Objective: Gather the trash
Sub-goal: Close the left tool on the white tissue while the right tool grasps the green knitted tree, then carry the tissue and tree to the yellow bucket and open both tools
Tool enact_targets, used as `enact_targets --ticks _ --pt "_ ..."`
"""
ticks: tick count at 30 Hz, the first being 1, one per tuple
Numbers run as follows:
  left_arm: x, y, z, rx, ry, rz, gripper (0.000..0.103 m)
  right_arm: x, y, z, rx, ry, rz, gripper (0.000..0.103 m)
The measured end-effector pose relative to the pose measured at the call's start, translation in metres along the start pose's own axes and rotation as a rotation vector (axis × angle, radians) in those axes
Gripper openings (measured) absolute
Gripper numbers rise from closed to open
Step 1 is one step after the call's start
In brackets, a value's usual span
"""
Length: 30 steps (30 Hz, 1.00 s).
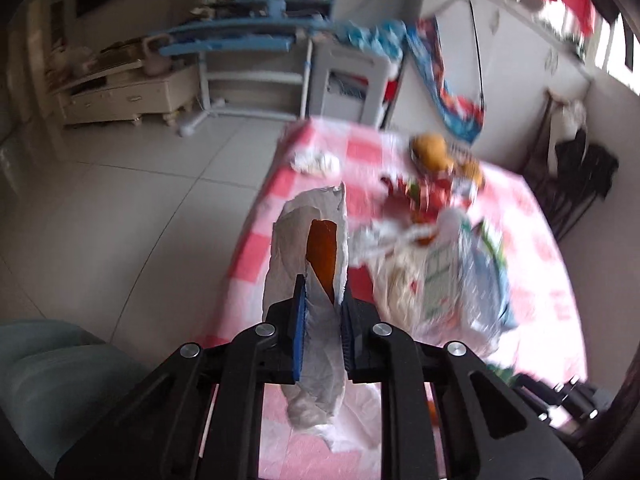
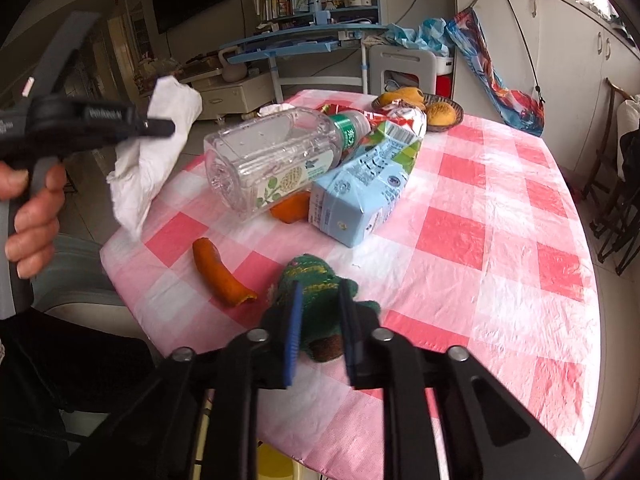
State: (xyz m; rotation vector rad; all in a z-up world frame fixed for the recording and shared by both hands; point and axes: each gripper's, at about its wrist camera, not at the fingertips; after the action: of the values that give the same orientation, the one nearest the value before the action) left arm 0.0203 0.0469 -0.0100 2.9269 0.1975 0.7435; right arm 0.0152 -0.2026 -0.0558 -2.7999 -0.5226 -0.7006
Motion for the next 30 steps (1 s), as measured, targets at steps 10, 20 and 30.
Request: enact_targets --ticks 10,20,30 --pt "-0.007 0.014 -0.014 -0.068 0.029 0.051 0.015 -0.002 -0.002 0.009 -0.004 -0.044 -0.001 0.036" --pt "-0.013 0.028 -0.011 -0.071 0.018 0.123 0.015 -0.008 -0.009 0.015 -0.048 -0.064 -0.063 0.036" --pt "-0.016 0.031 -0.018 -0.074 0.044 0.150 0.015 -0.005 0.001 -0.026 0.128 0.012 -0.066 0.014"
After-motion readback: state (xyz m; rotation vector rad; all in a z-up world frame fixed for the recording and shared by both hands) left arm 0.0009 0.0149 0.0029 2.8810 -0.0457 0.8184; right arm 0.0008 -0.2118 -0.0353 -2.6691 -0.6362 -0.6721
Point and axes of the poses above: each gripper's, at about its wrist camera, not at the fingertips, and z roughly the way its jaws point, y to its right, x to its top, and after that the axes turned 14 degrees about -y, right-handed
